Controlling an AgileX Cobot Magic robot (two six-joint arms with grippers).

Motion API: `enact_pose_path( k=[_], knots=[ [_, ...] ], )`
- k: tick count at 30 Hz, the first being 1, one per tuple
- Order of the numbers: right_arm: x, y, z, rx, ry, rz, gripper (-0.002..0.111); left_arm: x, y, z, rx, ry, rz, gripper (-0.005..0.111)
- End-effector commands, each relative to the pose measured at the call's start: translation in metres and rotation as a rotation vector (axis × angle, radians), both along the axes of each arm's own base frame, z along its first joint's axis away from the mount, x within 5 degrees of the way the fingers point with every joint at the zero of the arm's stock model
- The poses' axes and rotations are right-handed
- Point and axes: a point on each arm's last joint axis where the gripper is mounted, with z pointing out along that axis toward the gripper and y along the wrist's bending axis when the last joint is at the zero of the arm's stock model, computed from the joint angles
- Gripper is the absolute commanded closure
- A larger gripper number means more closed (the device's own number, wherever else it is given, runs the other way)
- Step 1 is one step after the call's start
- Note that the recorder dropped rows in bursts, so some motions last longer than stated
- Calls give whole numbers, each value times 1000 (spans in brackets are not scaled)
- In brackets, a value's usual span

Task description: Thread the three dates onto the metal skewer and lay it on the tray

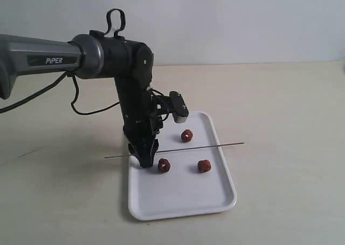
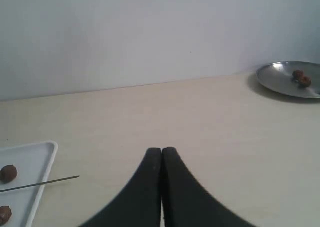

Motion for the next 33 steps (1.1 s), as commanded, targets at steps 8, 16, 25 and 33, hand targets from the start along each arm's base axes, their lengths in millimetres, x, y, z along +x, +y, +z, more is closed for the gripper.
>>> enact_pose_path(
  k=[8, 16, 25, 33],
  knots=[
    [0, 0, -1, -9, -7, -4, 108, 2, -1, -5, 0, -10, 5, 107],
    [0, 0, -1, -9, -7, -4, 108, 12, 8, 41, -81, -130, 75, 107],
    [0, 0, -1, -9, -7, -4, 108, -11, 40, 105, -120, -194, 93, 107],
    [0, 0, -1, -11, -7, -4, 108, -10, 77, 136, -236, -223, 236, 107]
  ],
)
